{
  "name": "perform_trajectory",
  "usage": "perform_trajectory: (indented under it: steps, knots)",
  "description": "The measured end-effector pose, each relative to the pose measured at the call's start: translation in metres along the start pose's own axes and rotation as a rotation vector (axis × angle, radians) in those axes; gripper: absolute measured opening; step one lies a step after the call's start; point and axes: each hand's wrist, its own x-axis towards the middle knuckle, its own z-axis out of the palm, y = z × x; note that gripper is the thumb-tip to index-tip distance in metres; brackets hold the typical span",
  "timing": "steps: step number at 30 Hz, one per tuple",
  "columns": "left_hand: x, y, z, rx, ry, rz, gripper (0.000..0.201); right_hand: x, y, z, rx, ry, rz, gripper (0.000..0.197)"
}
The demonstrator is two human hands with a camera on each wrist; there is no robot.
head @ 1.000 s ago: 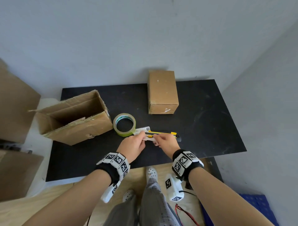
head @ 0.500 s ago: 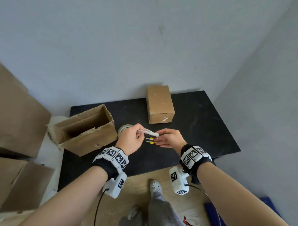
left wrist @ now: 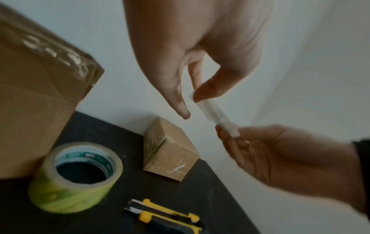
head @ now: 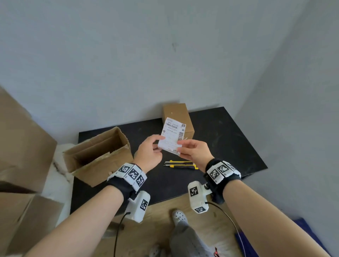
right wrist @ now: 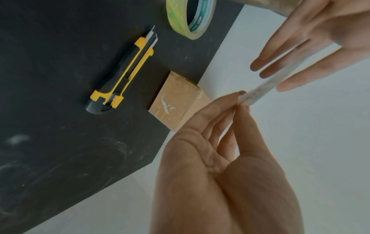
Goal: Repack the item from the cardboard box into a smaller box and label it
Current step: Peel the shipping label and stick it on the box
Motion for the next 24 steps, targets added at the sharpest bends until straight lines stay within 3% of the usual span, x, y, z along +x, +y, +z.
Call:
perform_trajectory:
  steps: [4, 5, 8, 11, 16, 20, 22, 24]
  knots:
    - [0.013, 0.017, -0.001, -0.532, 0.027, -0.298, 0.044, 0.016, -0.007, -0.009, -0.07, 0.007, 0.003, 0.021]
    - [0.017, 0.02, -0.002, -0.578, 0.029, -0.338, 0.04, 0.022, -0.01, -0.011, -0.087, 0.003, 0.004, 0.022]
    - [0.031, 0.026, -0.001, -0.545, 0.022, -0.37, 0.022, 0.041, -0.018, -0.015, -0.162, -0.006, -0.013, 0.022]
    - [0.05, 0.029, -0.002, -0.5, 0.049, -0.403, 0.005, 0.063, -0.025, -0.017, -0.408, 0.045, -0.081, 0.022]
    - [0.08, 0.032, 0.004, -0.374, 0.085, -0.394, 0.006, 0.088, -0.049, -0.007, -0.674, 0.04, -0.169, 0.019]
    - [0.096, 0.037, 0.01, -0.308, 0.13, -0.378, 0.009, 0.094, -0.056, -0.006, -0.945, 0.156, -0.425, 0.02]
    - [0.101, 0.039, 0.014, -0.282, 0.155, -0.359, 0.012, 0.096, -0.058, -0.007, -0.908, 0.072, -0.46, 0.017]
    - [0.103, 0.041, 0.017, -0.298, 0.173, -0.346, 0.012, 0.097, -0.06, -0.006, -0.79, -0.06, -0.391, 0.015]
